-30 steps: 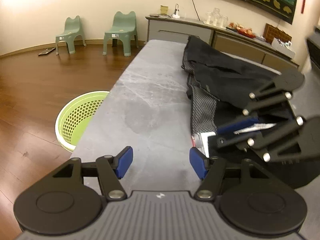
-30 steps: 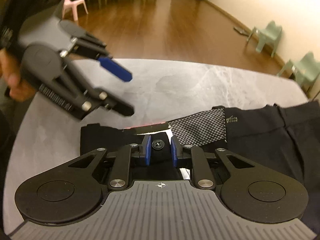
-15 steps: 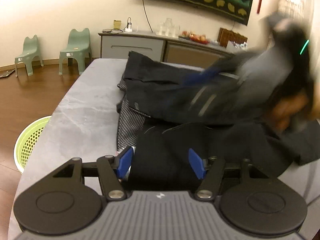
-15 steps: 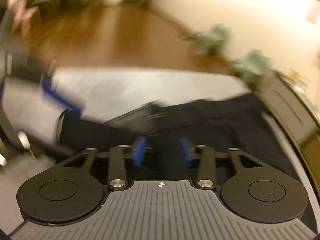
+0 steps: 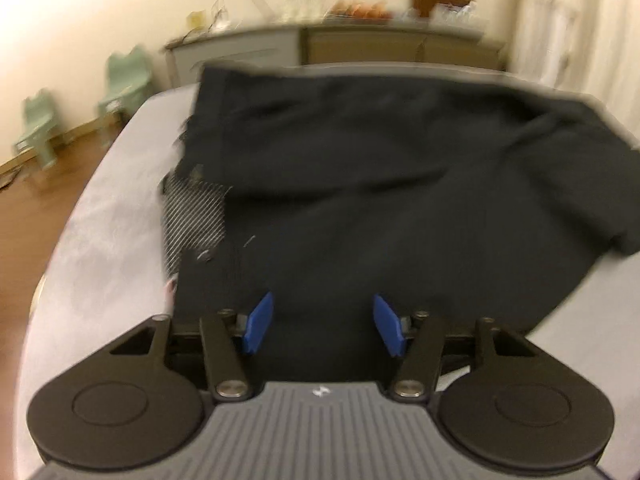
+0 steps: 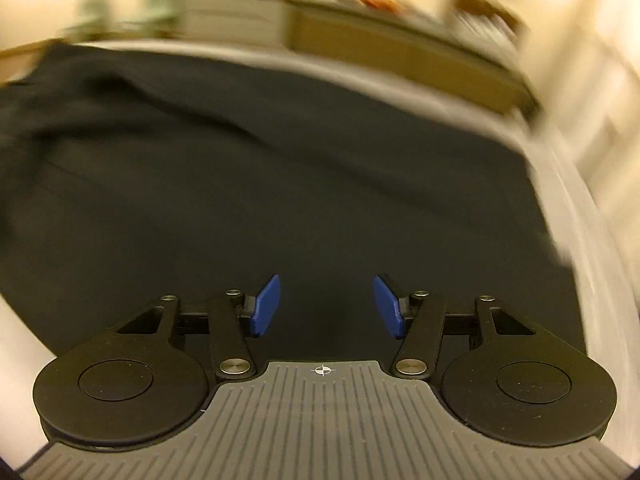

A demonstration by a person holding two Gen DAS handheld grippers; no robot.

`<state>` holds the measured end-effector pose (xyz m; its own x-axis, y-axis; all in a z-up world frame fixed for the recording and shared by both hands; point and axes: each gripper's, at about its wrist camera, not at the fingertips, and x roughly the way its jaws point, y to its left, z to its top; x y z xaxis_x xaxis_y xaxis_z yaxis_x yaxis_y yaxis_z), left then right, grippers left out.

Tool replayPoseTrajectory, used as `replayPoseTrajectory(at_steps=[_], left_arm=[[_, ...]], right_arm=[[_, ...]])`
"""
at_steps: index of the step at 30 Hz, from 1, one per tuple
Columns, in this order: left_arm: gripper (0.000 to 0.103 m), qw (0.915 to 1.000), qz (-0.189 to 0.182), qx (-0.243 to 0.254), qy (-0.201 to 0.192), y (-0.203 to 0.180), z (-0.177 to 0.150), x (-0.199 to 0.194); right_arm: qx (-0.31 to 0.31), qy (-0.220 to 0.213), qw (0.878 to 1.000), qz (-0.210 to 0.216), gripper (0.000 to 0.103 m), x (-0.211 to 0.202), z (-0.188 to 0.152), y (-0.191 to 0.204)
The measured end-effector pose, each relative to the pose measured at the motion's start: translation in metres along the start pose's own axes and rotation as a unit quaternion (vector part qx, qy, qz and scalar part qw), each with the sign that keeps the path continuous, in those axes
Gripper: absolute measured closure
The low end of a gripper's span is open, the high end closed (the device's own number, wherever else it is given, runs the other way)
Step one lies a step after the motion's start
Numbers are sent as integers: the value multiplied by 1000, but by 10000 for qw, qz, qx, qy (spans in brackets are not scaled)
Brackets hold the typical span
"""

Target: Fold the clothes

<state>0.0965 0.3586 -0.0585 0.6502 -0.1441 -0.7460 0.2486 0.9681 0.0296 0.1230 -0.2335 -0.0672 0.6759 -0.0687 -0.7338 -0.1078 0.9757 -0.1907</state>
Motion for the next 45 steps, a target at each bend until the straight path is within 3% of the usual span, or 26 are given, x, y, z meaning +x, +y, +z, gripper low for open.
replayPoseTrajectory(at_steps=[2, 5, 8, 11, 18, 20, 22, 24, 26, 27, 29, 31, 32, 36, 42, 43, 45], left_arm=[[48, 9995, 272, -137, 120, 6, 1, 3], [47, 9961, 783, -348, 230, 15, 3, 2], [39, 9815, 1819, -420, 425, 14, 13, 5], [48, 9813, 1810, -464, 459, 7, 15, 4], [37, 9808, 1790, -566, 538, -8, 21, 1], [43, 9800, 1761, -805, 467, -6, 25, -4], [43, 9796, 1705, -1045, 214, -7, 32, -16], [41, 9794, 1580, -1252, -123, -12, 41, -28], [38, 9792, 1312, -1490, -410, -20, 53, -36], [38, 9788, 1146, -1611, -529, -24, 59, -39], [35, 9794, 864, -1699, -669, -36, 69, -41], [35, 9809, 721, -1664, -697, -50, 77, -38], [35, 9821, 690, -1617, -682, -57, 80, -35], [35, 9864, 612, -1413, -580, -72, 93, -17], [34, 9888, 458, -1298, -577, -85, 103, 2], [34, 9886, 398, -1323, -594, -86, 106, 4], [34, 9877, 286, -1402, -627, -88, 111, 8]], right_arm=[[276, 106, 9992, -272, 47, 4, -16, -35], [690, 265, 9950, -679, 47, 10, -41, -86], [1101, 422, 9871, -1084, 47, 15, -65, -138], [1052, 451, 9834, -1410, 44, 23, -68, -161], [1077, 449, 9812, -1538, 33, 26, -73, -183], [1180, 561, 9772, -1673, 35, 30, -70, -186], [1415, 449, 9732, -1756, 40, 27, -66, -192], [1994, -68, 9732, -1143, 40, 7, -59, -193], [2817, -520, 9581, -106, 34, -2, -51, -193], [3254, -599, 9425, 473, 34, 1, -49, -194], [4162, -528, 8956, 1481, 34, 21, -45, -198], [4680, -394, 8624, 1891, 34, 47, -37, -199], [4806, -330, 8538, 1977, 34, 59, -33, -197], [5017, -72, 8397, 2078, 34, 102, -16, -188], [5252, -383, 8305, 1814, 35, 141, 12, -185], [5288, -416, 8300, 1725, 39, 142, 16, -185], [5306, -348, 8327, 1543, 63, 148, 23, -184]])
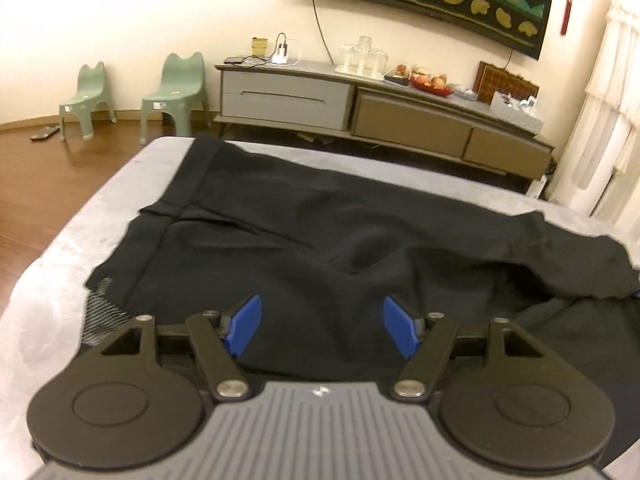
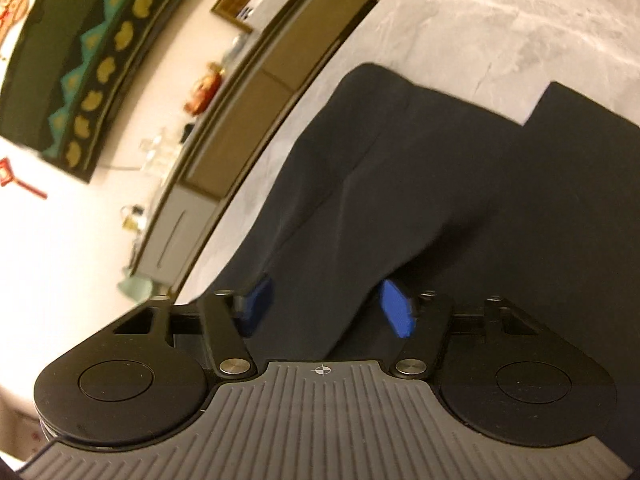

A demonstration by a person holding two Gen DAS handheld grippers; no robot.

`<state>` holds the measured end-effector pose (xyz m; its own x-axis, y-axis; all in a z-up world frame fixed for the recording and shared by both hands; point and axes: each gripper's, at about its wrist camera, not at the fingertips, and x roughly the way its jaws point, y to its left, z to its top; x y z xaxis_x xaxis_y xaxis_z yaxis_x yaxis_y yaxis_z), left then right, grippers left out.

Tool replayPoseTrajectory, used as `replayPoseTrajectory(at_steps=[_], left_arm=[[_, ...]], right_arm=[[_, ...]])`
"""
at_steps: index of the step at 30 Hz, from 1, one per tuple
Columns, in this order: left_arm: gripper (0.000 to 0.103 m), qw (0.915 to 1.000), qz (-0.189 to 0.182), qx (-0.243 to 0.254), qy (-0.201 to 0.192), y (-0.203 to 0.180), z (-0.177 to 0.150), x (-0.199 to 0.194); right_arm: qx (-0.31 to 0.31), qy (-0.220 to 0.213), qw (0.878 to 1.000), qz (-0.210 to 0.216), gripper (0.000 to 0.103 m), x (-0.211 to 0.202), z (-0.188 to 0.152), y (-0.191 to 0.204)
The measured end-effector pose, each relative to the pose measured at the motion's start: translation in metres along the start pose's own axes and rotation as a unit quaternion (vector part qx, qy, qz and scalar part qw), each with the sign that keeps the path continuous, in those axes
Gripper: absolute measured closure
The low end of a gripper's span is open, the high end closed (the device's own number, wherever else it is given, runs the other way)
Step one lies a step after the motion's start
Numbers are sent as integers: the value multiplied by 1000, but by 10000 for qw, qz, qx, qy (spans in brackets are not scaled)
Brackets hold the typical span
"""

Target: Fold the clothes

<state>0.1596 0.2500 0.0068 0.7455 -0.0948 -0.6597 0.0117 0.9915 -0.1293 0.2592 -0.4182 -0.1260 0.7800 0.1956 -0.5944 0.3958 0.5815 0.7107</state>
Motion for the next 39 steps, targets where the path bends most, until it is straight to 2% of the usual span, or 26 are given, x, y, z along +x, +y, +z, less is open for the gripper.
replayPoseTrajectory(at_steps=[1, 2, 4, 6, 9, 11, 12, 14, 16, 18, 21, 25, 27, 29, 30, 31, 33, 34, 35, 36, 37, 39], left_arm=[[34, 10000, -52, -57, -7, -1, 2, 3], [34, 9999, -102, -114, -13, -2, 4, 6], [34, 9995, -151, -279, -5, -1, 8, 8], [34, 9986, -225, -472, -10, 0, 11, 8], [34, 9963, -390, -767, 27, 7, 10, 3], [33, 9920, -596, -1112, 50, 14, 10, 3], [32, 9897, -703, -1248, 71, 16, 10, 4], [28, 9859, -936, -1376, 182, 15, 7, 10], [26, 9823, -1135, -1459, 304, 13, 5, 16], [25, 9770, -1318, -1638, 367, 14, 7, 24], [18, 9616, -1453, -2279, 475, 19, 15, 41], [16, 9436, -1559, -2714, 1079, 7, 24, 86], [16, 9387, -1610, -2815, 1166, -3, 32, 106], [16, 9383, -1580, -2819, 1230, -12, 42, 123], [16, 9395, -1450, -2799, 1338, -17, 46, 131], [20, 9405, -1320, -2779, 1441, -21, 50, 139], [46, 9431, -1055, -2772, 1502, -24, 54, 150], [84, 9443, -933, -2764, 1524, -26, 56, 155], [99, 9476, -969, -2697, 1409, -27, 58, 150], [101, 9507, -1009, -2637, 1283, -28, 61, 144], [101, 9517, -1123, -2684, 985, -24, 63, 123], [102, 9510, -1505, -2692, 240, -11, 54, 56]], right_arm=[[-46, 41, 9998, -162, 94, 6, 1, 3], [-154, 51, 9993, -323, 100, 11, 1, 7], [-435, -44, 9979, -471, 102, 6, 1, 18], [-724, -291, 9965, -286, 103, -20, 0, 32], [-1077, -675, 9917, 194, 103, -99, -12, 40], [-1343, -753, 9881, 35, 103, -144, -27, 28], [-1358, -688, 9882, -194, 103, -150, -33, 18], [-1127, -437, 9910, -568, 103, -151, -40, -10], [-705, -155, 9952, -663, 103, -144, -44, -34], [-569, -35, 9964, -626, 103, -139, -49, -40], [-536, -42, 9972, -512, 103, -132, -48, -31], [-421, -31, 9983, -400, 102, -134, -44, -32], [-337, 10, 9988, -366, 101, -141, -44, -40], [-322, 22, 9988, -362, 101, -142, -41, -43], [-336, 21, 9987, -374, 101, -142, -40, -44], [-339, 18, 9986, -394, 101, -140, -38, -45], [-335, 19, 9984, -448, 101, -136, -33, -47], [-366, 19, 9983, -461, 101, -134, -31, -47], [-415, 12, 9981, -462, 101, -133, -30, -47], [-464, 4, 9978, -464, 101, -131, -28, -46], [-497, -19, 9978, -450, 102, -135, -29, -48], [-540, -89, 9977, -400, 103, -149, -33, -53]])
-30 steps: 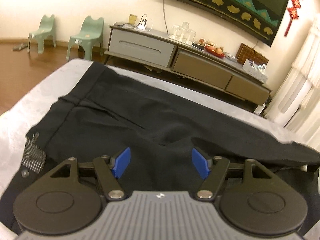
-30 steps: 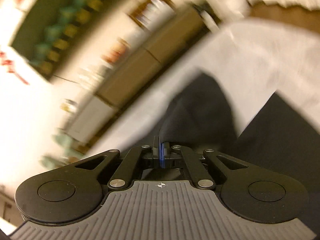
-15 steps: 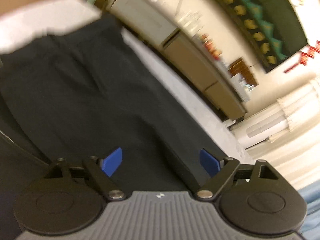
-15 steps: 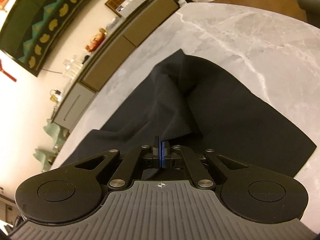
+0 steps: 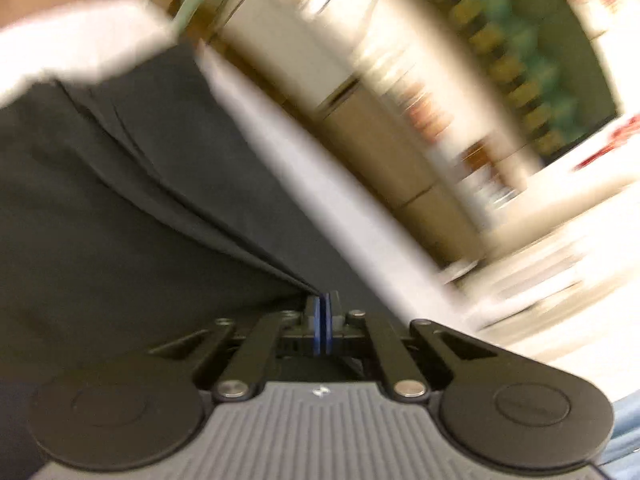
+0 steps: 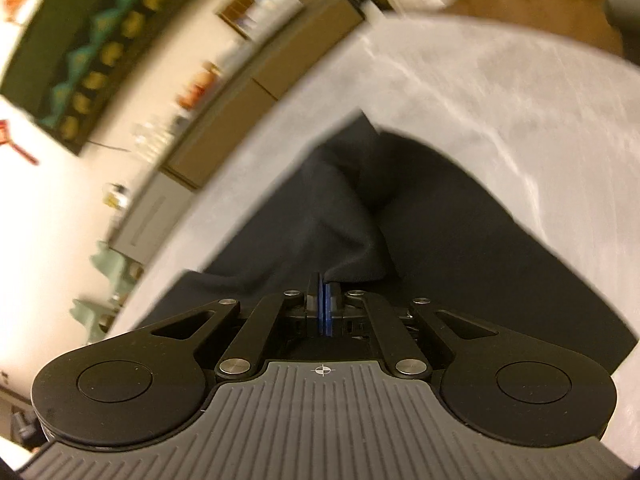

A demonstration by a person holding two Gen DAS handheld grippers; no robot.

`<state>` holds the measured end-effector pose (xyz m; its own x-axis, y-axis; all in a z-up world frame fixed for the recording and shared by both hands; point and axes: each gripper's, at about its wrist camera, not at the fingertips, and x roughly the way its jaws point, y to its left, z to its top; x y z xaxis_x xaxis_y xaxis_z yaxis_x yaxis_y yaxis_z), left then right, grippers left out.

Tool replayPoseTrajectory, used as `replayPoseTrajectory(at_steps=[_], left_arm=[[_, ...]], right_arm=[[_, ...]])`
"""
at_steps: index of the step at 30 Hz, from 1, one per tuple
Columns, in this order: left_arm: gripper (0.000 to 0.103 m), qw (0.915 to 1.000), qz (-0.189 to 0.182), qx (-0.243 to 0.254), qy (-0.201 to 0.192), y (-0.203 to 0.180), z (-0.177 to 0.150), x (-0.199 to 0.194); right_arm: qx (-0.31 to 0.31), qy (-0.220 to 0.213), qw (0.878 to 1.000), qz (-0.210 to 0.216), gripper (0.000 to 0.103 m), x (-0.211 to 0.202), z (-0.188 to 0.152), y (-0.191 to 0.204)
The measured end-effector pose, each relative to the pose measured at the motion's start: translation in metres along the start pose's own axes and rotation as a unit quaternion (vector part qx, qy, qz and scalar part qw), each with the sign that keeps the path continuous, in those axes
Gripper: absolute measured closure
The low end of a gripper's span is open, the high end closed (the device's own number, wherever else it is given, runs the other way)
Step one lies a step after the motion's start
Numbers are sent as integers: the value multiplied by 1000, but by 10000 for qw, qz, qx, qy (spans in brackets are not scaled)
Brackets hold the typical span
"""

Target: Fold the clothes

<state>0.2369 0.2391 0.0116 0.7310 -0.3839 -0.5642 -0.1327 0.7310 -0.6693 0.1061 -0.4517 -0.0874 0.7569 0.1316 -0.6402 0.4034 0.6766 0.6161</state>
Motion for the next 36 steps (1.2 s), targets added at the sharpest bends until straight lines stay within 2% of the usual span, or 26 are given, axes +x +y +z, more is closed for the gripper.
replayPoseTrajectory(at_steps=[2, 4, 5, 6, 7, 8, 9, 10, 11, 12, 13, 14, 15, 19, 20, 22, 24, 28, 31, 34, 36], left_arm=[[102, 9997, -143, 27, -171, 19, -37, -61], [102, 9988, 432, 72, 241, 48, -77, -74], [100, 9977, 569, -45, 377, 67, -87, -73], [97, 9964, 715, -311, 348, 84, -92, -73], [87, 9962, 679, -500, 205, 94, -92, -75], [79, 9956, 642, -683, 67, 103, -92, -76], [76, 9952, 598, -777, -5, 103, -89, -75], [66, 9947, 550, -867, -76, 103, -85, -74], [50, 9951, 435, -883, -122, 100, -79, -74], [44, 9953, 321, -899, -167, 96, -73, -73], [36, 9954, 206, -915, -209, 92, -67, -72], [28, 9954, 88, -933, -199, 87, -59, -65], [26, 9953, -24, -951, -189, 82, -52, -59], [17, 9954, -99, -951, -35, 60, -27, -22], [17, 9956, -106, -933, 43, 54, -23, -10], [17, 9967, 104, -793, 151, 39, -20, 14], [17, 9968, 189, -735, 256, 31, -24, 28], [17, 9957, 71, -727, 574, 21, -29, 53], [17, 9939, 317, -697, 799, 16, -30, 71], [22, 9918, 493, -798, 868, 16, -29, 81], [22, 9916, 349, -909, 852, 20, -30, 73]], right_arm=[[-40, -74, 10000, 46, 103, -14, -5, -6], [-79, -148, 9998, 92, 103, -28, -9, -11], [-17, -105, 9999, 60, 103, -30, -12, -16], [124, 0, 9999, 19, 102, -27, -13, -23], [282, 84, 9996, 26, 101, -25, -16, -30], [443, 149, 9989, 51, 96, -25, -19, -36], [593, 161, 9981, 74, 93, -25, -21, -42], [734, 137, 9972, 96, 90, -26, -23, -47], [876, 112, 9960, 118, 81, -28, -25, -52], [976, 85, 9951, 154, 74, -28, -26, -55], [987, 61, 9949, 178, 60, -28, -26, -55], [955, 40, 9953, 186, 53, -27, -27, -53], [911, 32, 9956, 197, 52, -26, -27, -50], [728, 101, 9969, 289, 51, -14, -28, -36], [693, 116, 9971, 299, 49, -10, -27, -34], [623, 145, 9974, 318, 43, -1, -24, -30], [574, 167, 9977, 323, 42, 7, -21, -26], [725, 167, 9966, 344, 42, 18, -13, -26], [792, 194, 9960, 359, 42, 22, -9, -25], [657, 139, 9973, 281, 42, 19, -9, -19], [446, 53, 9988, 173, 42, 12, -10, -13]])
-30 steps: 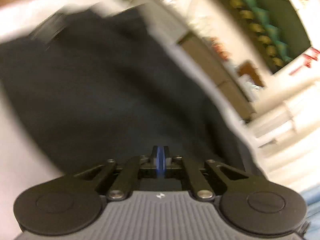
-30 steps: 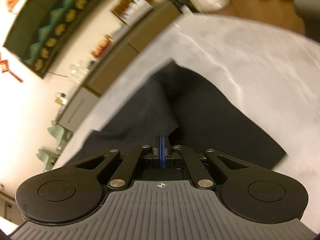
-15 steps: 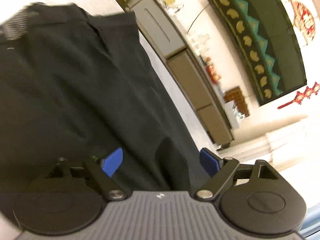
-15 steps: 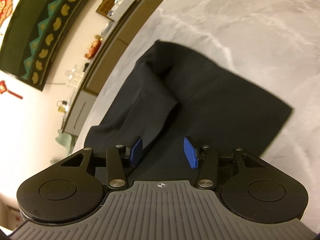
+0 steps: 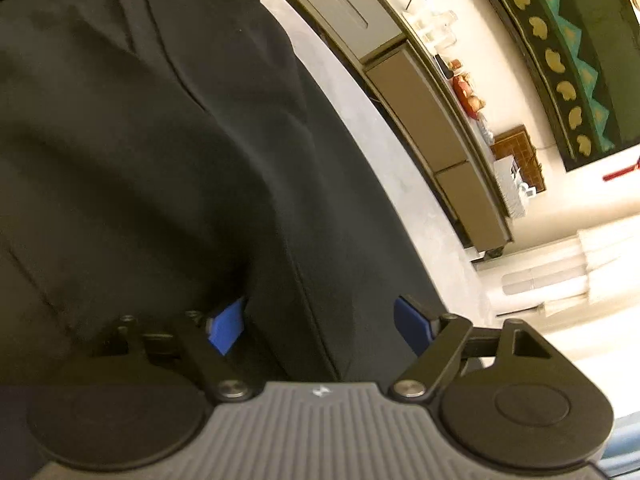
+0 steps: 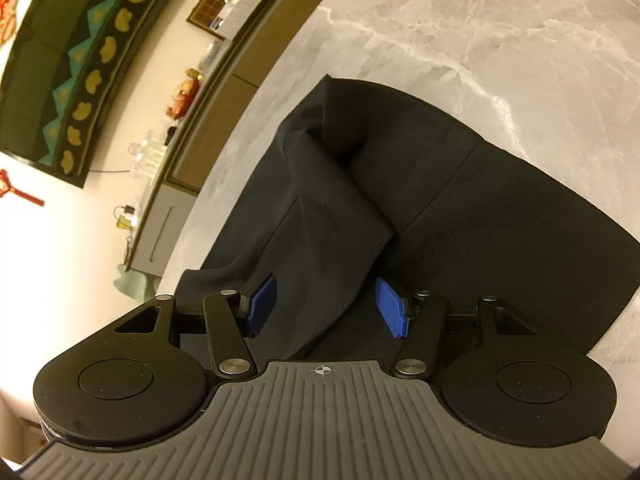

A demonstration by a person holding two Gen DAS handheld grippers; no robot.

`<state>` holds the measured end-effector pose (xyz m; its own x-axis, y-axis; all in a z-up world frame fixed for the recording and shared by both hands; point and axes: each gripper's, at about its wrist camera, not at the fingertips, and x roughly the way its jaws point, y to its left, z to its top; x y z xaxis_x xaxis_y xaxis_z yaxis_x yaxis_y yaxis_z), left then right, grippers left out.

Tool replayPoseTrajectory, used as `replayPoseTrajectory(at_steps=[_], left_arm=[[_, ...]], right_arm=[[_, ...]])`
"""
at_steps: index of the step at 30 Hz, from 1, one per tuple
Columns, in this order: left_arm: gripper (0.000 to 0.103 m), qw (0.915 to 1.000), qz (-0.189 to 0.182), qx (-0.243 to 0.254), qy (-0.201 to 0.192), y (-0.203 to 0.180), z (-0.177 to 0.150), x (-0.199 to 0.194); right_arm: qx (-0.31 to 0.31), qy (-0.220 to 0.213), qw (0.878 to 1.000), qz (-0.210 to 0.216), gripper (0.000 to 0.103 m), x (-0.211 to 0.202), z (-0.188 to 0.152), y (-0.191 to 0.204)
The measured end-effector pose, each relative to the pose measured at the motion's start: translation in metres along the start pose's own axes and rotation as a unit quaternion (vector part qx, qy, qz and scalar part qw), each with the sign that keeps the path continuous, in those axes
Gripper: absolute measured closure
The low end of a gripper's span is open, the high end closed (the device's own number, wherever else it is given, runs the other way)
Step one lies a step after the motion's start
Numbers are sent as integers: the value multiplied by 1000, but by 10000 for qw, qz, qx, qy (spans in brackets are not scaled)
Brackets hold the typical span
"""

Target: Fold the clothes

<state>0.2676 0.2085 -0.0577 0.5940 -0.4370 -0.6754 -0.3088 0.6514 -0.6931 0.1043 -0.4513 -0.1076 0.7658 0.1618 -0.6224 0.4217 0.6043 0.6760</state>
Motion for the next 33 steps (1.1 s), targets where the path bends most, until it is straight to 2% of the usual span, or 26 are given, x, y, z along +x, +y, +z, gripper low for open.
replayPoseTrajectory(at_steps=[2, 6, 7, 8, 10, 11, 12, 14, 16, 19, 21, 22, 24, 25, 26, 27, 28, 29, 30, 31, 32, 33], left_arm=[[22, 9998, -152, -93, 1, 5, -1, -8], [22, 9996, -263, 34, -73, 24, -9, -43], [22, 9996, -267, 13, -135, 31, -4, -52], [22, 9994, -270, -15, -200, 37, 2, -60], [21, 9978, -316, -309, -487, 59, 20, -78], [20, 9959, -392, -513, -631, 69, 31, -82], [20, 9934, -468, -710, -768, 79, 41, -86], [19, 9906, -603, -920, -817, 90, 59, -80], [19, 9893, -642, -1028, -816, 98, 72, -71], [19, 9922, -575, -900, -649, 100, 85, -53], [19, 9922, -553, -916, -648, 101, 91, -48], [19, 9916, -580, -956, -649, 102, 94, -44], [19, 9908, -668, -973, -655, 105, 101, -45], [19, 9904, -706, -985, -670, 106, 104, -46], [19, 9898, -753, -1004, -675, 107, 105, -47], [19, 9894, -834, -984, -665, 109, 103, -52], [19, 9890, -916, -963, -656, 112, 101, -56], [17, 9885, -994, -938, -646, 114, 99, -60], [16, 9891, -1023, -847, -627, 114, 98, -62], [15, 9897, -1053, -757, -608, 115, 97, -63], [14, 9902, -1077, -668, -588, 115, 96, -64], [14, 9912, -1026, -619, -557, 116, 95, -61]], right_arm=[[-213, -87, 9997, -106, 42, -7, -2, 7], [-638, -262, 9971, -317, 42, -20, -7, 20], [-1087, -383, 9926, -371, 43, -23, -16, 33], [-1779, -559, 9815, -424, 43, -26, -31, 54], [-3127, -801, 9456, -401, 43, -27, -64, 98], [-3775, -792, 9223, -238, 43, -22, -86, 121], [-4308, -700, 8997, -28, 43, -13, -108, 143], [-5035, -395, 8621, 416, 45, 7, -149, 186], [-5721, -146, 8157, 844, 45, 32, -195, 233], [-6396, 153, 7585, 1239, 45, 79, -253, 302], [-6642, 409, 7325, 1433, 45, 110, -285, 342], [-6824, 523, 7143, 1463, 45, 127, -301, 361], [-7189, 684, 6787, 1340, 51, 157, -327, 388], [-7375, 829, 6595, 1197, 83, 171, -338, 398], [-7548, 927, 6419, 979, 103, 182, -347, 405], [-7689, 795, 6293, 807, 103, 182, -353, 409], [-7747, 518, 6239, 885, 103, 165, -357, 411], [-7735, 214, 6205, 1274, 103, 131, -361, 408], [-7773, -44, 6075, 1633, 103, 100, -369, 398], [-7909, -190, 5863, 1742, 103, 79, -382, 384], [-8042, -191, 5692, 1701, 103, 69, -395, 369], [-8138, -173, 5584, 1603, 103, 68, -406, 356]])
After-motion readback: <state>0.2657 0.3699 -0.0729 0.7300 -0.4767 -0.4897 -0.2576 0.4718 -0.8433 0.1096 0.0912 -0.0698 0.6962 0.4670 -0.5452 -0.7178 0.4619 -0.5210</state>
